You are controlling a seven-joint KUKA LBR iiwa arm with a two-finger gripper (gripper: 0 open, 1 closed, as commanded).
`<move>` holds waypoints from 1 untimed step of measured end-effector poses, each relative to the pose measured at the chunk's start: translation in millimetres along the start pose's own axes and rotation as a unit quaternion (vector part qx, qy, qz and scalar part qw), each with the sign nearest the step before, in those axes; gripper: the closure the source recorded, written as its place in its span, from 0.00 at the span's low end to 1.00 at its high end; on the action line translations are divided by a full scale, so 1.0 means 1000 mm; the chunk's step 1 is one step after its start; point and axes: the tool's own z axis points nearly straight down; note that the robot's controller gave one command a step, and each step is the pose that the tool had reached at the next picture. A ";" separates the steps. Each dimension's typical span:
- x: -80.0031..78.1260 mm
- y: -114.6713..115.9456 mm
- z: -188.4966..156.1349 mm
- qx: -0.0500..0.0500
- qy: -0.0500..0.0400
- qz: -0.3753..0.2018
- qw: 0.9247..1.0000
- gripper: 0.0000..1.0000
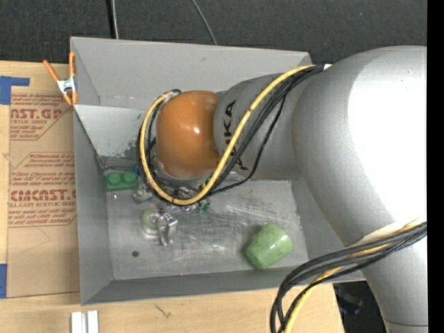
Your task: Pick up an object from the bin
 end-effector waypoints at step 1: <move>0.028 -0.025 -0.028 0.000 -0.001 -0.072 0.997 0.00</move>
Offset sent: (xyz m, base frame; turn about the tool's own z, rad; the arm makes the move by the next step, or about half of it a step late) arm -0.0137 -0.0347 0.0275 -0.1457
